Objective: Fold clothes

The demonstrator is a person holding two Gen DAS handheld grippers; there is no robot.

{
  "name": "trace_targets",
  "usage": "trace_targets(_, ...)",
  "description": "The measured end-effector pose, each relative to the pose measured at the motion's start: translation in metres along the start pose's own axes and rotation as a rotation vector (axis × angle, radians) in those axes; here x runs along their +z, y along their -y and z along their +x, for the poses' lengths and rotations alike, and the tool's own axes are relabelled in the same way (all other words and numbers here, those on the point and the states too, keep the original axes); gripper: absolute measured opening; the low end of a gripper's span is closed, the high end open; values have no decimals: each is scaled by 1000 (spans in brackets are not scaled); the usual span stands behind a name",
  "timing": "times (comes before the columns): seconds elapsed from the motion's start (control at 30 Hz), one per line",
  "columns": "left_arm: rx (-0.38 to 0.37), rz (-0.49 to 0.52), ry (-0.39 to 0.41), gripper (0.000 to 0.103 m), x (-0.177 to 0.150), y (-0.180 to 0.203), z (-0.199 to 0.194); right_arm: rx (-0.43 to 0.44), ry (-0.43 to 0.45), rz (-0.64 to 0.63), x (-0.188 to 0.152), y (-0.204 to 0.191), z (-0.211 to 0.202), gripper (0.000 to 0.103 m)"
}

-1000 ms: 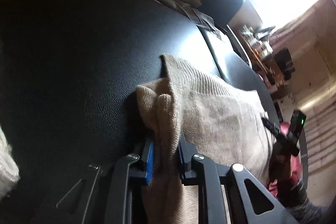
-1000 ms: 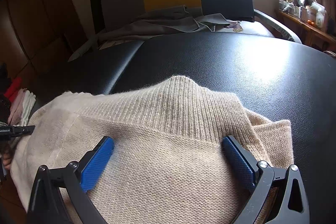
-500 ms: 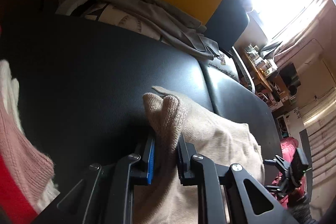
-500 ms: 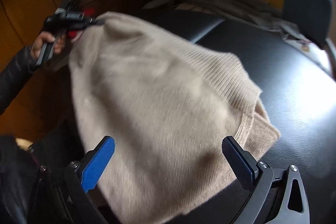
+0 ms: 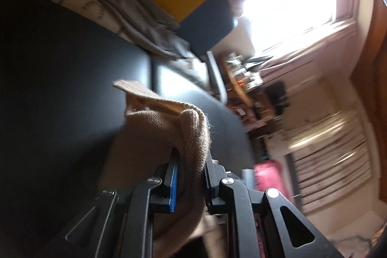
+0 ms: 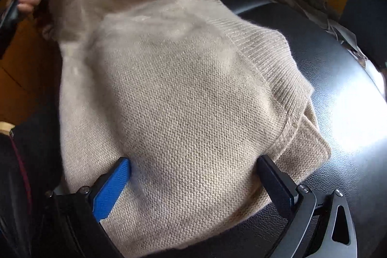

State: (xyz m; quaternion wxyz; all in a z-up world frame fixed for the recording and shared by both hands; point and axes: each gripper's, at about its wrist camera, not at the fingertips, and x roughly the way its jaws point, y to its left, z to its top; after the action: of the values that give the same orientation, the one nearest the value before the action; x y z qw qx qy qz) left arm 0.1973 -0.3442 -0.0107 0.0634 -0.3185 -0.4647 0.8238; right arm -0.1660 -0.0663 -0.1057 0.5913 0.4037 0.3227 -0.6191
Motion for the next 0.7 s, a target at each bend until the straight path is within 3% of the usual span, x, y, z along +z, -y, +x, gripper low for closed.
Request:
trace_targets(0.27,-99,-41,-5,16,-12,67,59,11,85,35,-12,10,-5,103)
trace_targets(0.43,-125,-54,-78,16,-28,101,121,28,138,55,-20,19,-8,103)
trace_targets(0.7,-52,-104,-228,16,-54,96,222,62,222,94,-31,35,-12,103)
